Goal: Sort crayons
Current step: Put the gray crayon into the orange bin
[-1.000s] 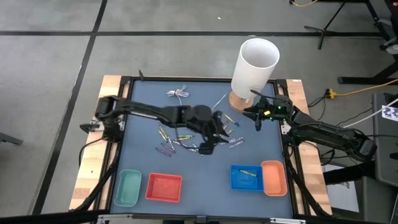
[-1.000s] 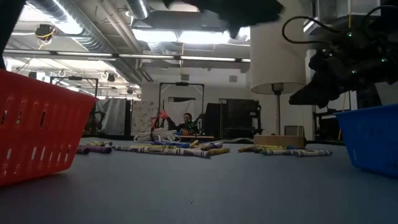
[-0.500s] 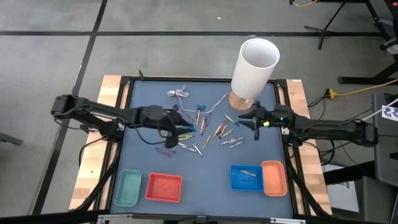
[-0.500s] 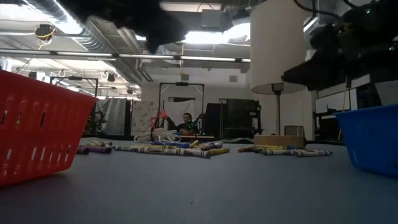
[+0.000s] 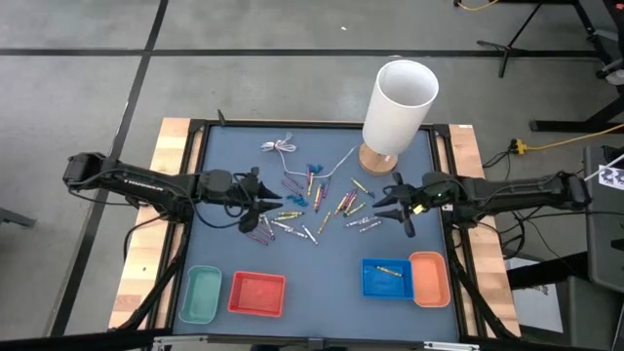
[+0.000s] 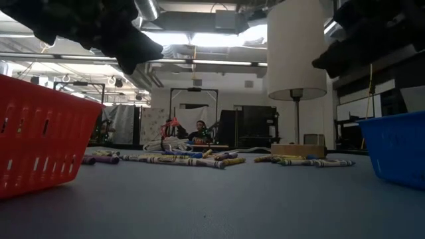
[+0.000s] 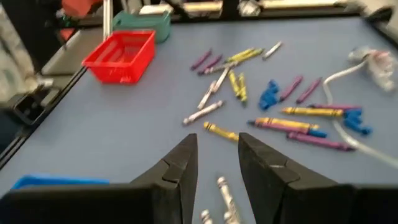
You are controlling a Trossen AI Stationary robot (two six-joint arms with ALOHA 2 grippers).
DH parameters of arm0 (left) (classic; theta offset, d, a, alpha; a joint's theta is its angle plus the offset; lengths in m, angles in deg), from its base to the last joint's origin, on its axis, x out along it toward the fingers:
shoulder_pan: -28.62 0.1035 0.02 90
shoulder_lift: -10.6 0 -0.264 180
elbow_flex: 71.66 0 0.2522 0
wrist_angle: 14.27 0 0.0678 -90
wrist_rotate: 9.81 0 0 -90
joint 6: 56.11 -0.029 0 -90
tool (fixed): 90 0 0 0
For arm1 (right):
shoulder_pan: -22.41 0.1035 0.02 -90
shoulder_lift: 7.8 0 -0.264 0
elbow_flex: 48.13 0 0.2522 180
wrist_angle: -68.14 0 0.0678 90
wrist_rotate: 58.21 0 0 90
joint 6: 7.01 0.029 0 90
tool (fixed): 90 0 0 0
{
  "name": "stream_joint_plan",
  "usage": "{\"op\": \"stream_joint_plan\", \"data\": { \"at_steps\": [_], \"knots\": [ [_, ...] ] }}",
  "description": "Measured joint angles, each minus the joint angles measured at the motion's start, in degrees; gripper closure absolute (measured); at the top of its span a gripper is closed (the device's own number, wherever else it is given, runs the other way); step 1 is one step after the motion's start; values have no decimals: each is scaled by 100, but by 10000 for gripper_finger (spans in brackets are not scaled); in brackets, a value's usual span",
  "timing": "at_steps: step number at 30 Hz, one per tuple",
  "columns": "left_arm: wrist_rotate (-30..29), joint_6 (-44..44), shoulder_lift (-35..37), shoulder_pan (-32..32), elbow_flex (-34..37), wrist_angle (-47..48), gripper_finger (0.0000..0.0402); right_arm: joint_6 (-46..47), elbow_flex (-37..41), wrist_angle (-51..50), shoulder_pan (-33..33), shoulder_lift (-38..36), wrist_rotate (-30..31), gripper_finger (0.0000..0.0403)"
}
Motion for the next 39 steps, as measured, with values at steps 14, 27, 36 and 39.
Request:
{"op": "stream_joint_plan", "data": {
  "at_steps": [14,27,36,39],
  "knots": [
    [0,-14,0,0,0,9,304,-21,-19,-888,235,1270,301,286],
    [2,-14,-2,0,0,15,304,-616,-17,-819,235,2441,620,286],
    [2,-14,-2,0,0,16,304,-619,-17,-819,235,2847,620,286],
    [2,-14,-2,0,0,16,304,-616,-25,-799,235,2996,617,286]
  ]
}}
